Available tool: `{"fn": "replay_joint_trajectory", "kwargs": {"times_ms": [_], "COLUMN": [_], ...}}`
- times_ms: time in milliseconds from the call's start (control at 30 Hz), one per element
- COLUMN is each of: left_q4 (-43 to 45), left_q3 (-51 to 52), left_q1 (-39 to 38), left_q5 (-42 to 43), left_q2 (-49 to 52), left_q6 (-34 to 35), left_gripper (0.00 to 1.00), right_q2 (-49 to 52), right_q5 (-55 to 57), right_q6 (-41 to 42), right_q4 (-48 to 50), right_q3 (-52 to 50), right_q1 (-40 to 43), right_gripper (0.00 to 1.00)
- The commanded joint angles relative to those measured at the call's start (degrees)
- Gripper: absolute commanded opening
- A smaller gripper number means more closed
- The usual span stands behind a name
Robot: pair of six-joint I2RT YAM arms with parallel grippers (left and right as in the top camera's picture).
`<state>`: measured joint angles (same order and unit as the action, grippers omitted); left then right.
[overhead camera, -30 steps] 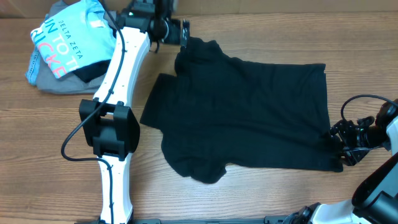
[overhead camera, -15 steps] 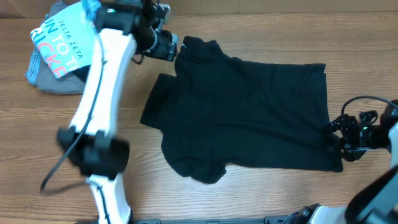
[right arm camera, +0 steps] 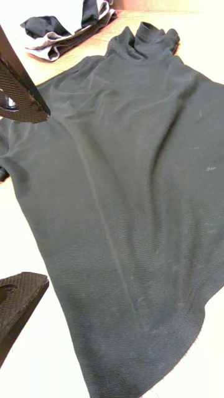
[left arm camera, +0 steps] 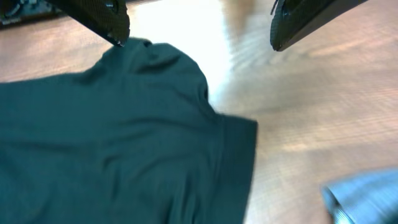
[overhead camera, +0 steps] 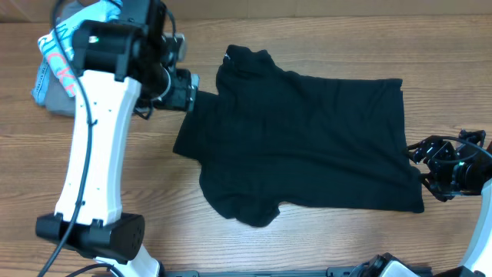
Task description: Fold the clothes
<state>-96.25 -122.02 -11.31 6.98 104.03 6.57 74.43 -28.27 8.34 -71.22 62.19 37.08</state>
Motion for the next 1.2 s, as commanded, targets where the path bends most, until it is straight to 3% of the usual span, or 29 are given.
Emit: {"fn": "replay_joint_trajectory", "kwargs": {"times_ms": [0, 333, 700, 767, 800, 867, 967, 1167], "left_q4": [1.03, 22.4, 37.62, 41.31, 43.3, 44.44, 41.35, 26.01], "left_q3": [10.05, 43.34, 61.13, 63.14, 64.19, 65.13, 64.41, 55.71], "left_q1": [-1.92, -8.63, -8.7, -8.7, -8.7, -8.61, -7.61, 1.97], "left_q5": [1.4, 0.76, 1.64, 1.73, 2.01, 2.05, -0.81, -16.9], "left_q2": [1.27, 1.27, 1.29, 1.29, 1.29, 1.29, 1.25, 1.16], "left_q6": [3.89, 13.29, 15.39, 16.09, 16.59, 16.83, 16.28, 16.13], "left_gripper": [0.75, 0.77, 0.74, 0.66, 0.52, 0.05, 0.04, 0.04], "right_q2": [-0.37, -0.37, -0.37, -0.37, -0.37, -0.37, -0.37, 0.04], "right_q5": [-0.48, -0.28, 0.35, 0.35, 0.35, 0.37, 1.84, 3.41], "right_q6": [-0.24, -0.26, -0.24, -0.24, -0.24, -0.24, -0.2, 0.7], "right_q4": [0.17, 0.15, 0.72, 1.05, 1.11, 1.11, 1.22, 1.46], "right_q3": [0.87, 0.87, 0.85, 0.83, 0.83, 0.83, 0.83, 0.63], "right_q1": [-0.11, -0.11, -0.11, -0.11, -0.11, -0.11, -0.11, -0.11], "right_gripper": [0.81, 0.82, 0.82, 0.82, 0.82, 0.82, 0.82, 0.82]}}
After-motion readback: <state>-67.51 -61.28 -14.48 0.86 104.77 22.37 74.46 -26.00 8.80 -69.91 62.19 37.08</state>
